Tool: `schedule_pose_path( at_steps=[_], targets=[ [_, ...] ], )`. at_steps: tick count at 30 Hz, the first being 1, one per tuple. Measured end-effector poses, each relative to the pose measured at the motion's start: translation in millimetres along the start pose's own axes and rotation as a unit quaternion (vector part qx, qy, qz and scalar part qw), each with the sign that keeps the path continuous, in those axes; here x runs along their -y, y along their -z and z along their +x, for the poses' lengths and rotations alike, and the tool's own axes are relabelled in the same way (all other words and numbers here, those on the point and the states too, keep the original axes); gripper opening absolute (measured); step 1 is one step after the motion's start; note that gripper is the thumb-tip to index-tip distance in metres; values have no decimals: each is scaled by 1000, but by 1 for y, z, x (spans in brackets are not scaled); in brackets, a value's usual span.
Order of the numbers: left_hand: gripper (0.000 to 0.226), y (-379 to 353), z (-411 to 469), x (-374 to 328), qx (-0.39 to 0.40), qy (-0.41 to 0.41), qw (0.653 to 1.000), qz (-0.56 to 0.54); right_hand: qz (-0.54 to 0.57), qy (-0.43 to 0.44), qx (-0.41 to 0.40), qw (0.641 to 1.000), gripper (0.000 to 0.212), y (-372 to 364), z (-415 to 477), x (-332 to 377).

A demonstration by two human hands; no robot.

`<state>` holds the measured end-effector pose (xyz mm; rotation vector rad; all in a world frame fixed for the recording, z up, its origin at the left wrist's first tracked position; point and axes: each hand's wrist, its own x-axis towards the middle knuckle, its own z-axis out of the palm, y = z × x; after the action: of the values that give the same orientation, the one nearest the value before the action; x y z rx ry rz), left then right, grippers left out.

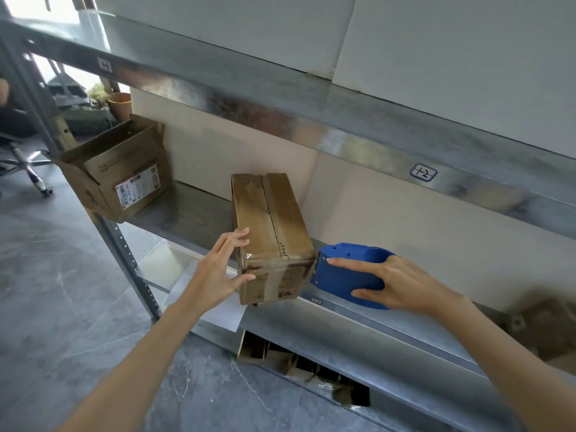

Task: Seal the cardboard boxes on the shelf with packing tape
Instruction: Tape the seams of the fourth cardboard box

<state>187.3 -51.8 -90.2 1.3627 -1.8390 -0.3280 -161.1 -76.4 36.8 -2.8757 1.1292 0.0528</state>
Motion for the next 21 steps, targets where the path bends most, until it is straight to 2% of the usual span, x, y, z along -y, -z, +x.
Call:
schedule_pose_path(
  at_steps=[6,17,21],
  targets=[
    [66,1,0,1,6,0,1000,9,19,-9,7,1000,71,-1,-3,-3],
    [65,2,1,-2,8,4,1000,0,-6,-62,17,998,85,7,-31,-24],
    [67,2,0,-3,2,8,1000,-2,-31,-69,-35,997,79,11,-39,-35]
  ],
)
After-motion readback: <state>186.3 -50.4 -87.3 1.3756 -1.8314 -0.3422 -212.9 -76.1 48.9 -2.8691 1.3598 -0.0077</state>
